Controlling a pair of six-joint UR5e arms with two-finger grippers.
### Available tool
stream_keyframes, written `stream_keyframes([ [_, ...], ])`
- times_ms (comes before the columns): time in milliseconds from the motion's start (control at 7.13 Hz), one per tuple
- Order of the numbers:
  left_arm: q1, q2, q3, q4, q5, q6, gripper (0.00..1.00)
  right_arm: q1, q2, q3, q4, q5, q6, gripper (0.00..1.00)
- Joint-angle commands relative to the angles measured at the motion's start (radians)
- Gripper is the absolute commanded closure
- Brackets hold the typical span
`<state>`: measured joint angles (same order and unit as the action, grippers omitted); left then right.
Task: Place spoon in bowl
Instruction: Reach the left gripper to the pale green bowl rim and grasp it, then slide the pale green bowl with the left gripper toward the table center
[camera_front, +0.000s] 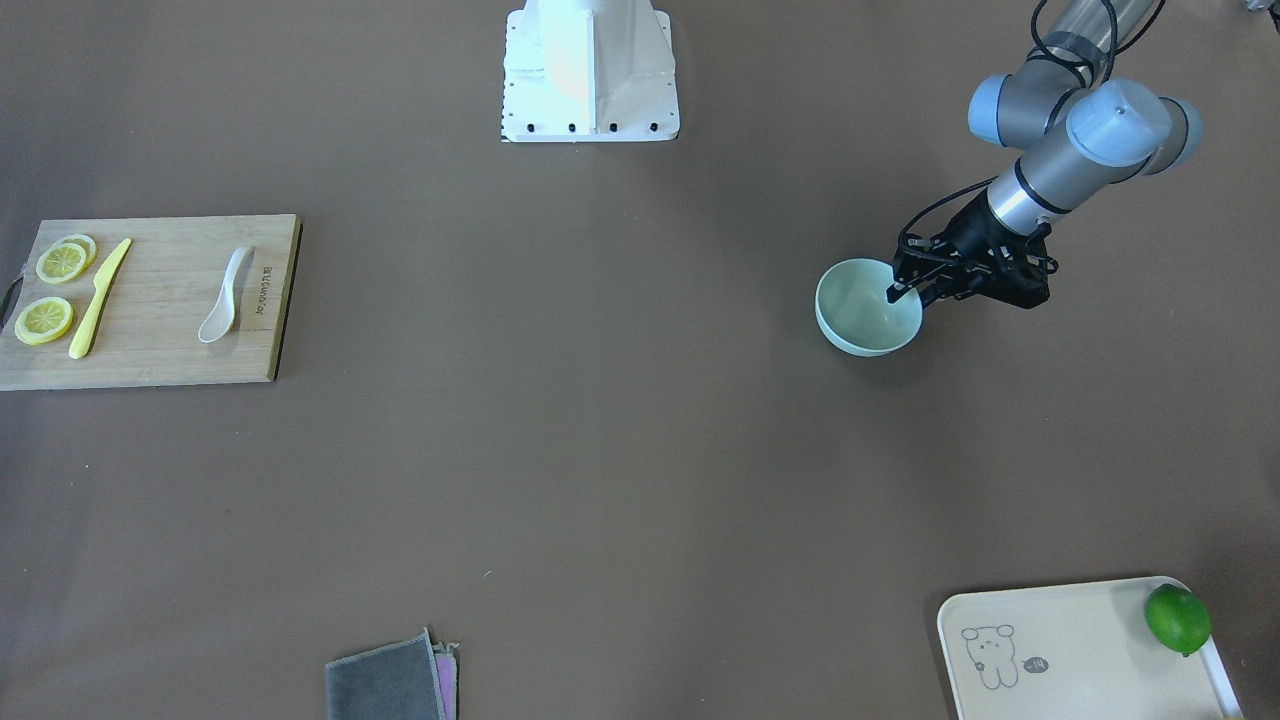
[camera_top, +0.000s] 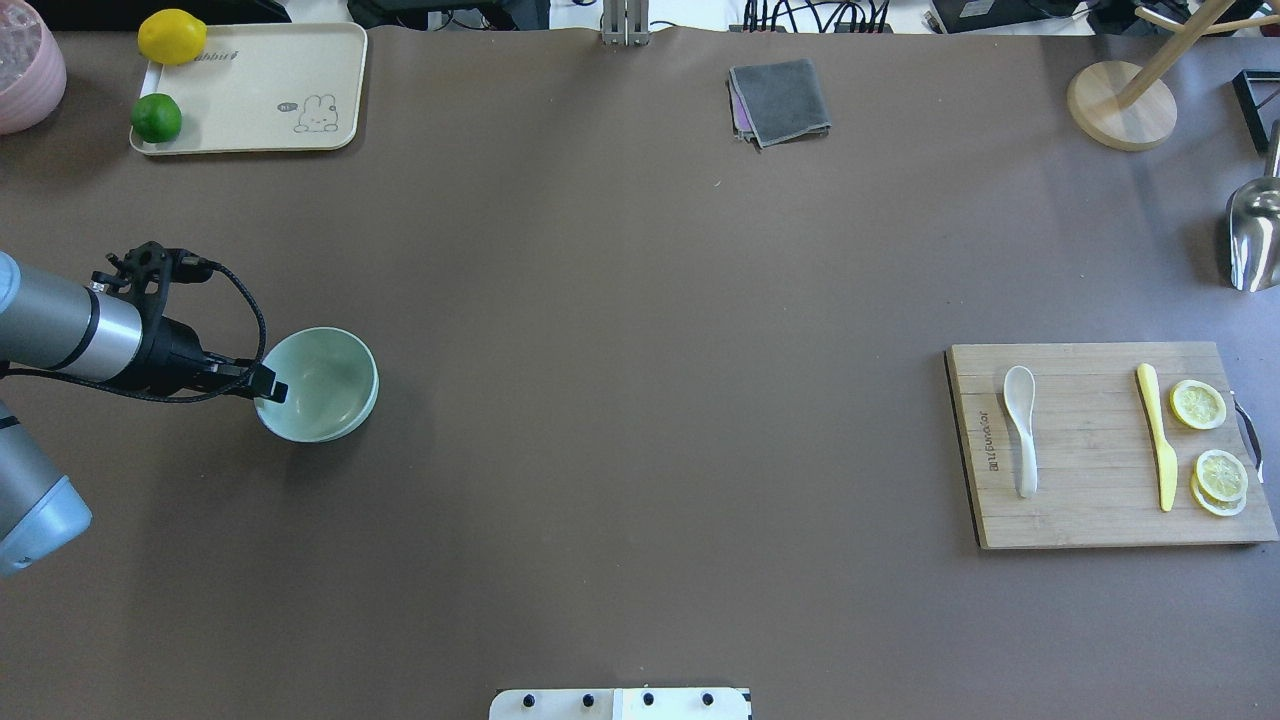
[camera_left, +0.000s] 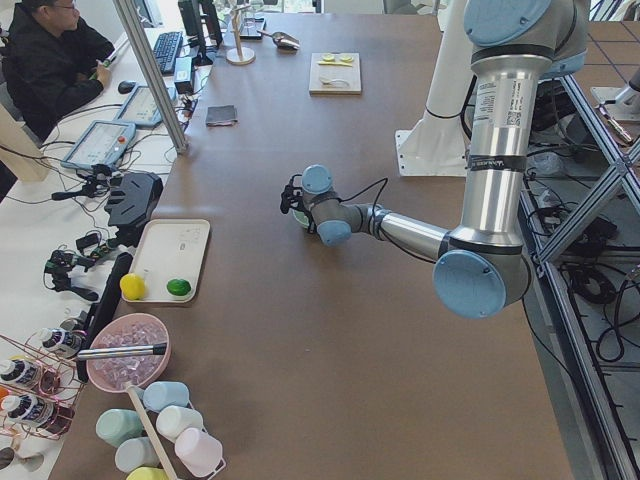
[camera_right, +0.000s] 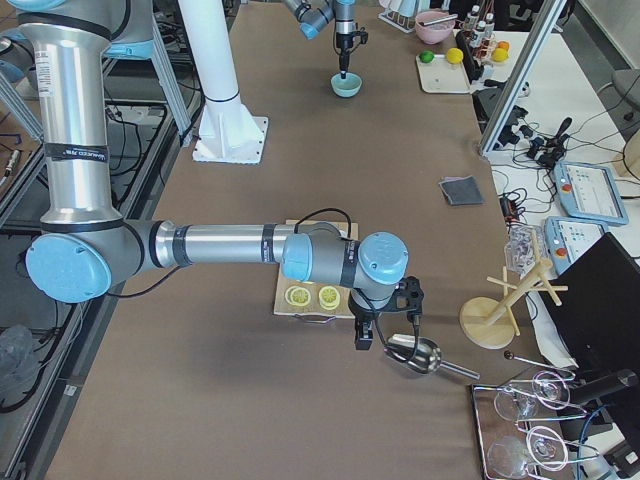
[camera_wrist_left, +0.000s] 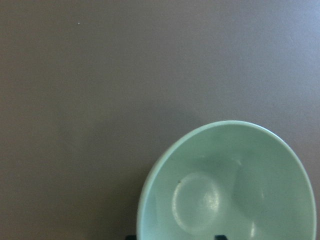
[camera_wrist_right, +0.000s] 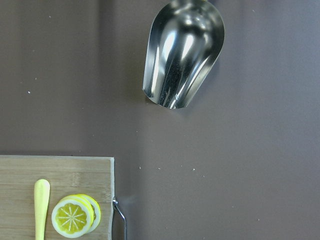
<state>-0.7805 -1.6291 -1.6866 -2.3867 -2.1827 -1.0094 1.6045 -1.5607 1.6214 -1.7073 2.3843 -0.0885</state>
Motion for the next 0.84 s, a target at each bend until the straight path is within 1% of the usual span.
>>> stream_keyframes([
  [0, 0.0, 0.0, -0.002, 0.0, -0.002, -0.001, 1.0, 0.0, -0.005, 0.0, 0.0, 0.0, -0.001, 0.0],
  [280, -0.002, -0.017, -0.025, 0.009, -0.005, -0.02, 1.0, 0.0, -0.012, 0.0, 0.0, 0.0, -0.001, 0.0],
  [421, 0.0, -0.056, -0.037, 0.015, -0.002, -0.108, 1.0, 0.0, -0.012, 0.003, 0.0, 0.001, -0.008, 0.0],
  [561, 0.0, -0.133, -0.038, 0.074, -0.002, -0.162, 1.0, 0.0, -0.007, 0.027, 0.0, 0.001, -0.004, 0.0],
  [701, 0.001, -0.246, -0.038, 0.219, 0.003, -0.166, 1.0, 0.0, 0.005, 0.04, 0.0, 0.007, -0.002, 0.0],
])
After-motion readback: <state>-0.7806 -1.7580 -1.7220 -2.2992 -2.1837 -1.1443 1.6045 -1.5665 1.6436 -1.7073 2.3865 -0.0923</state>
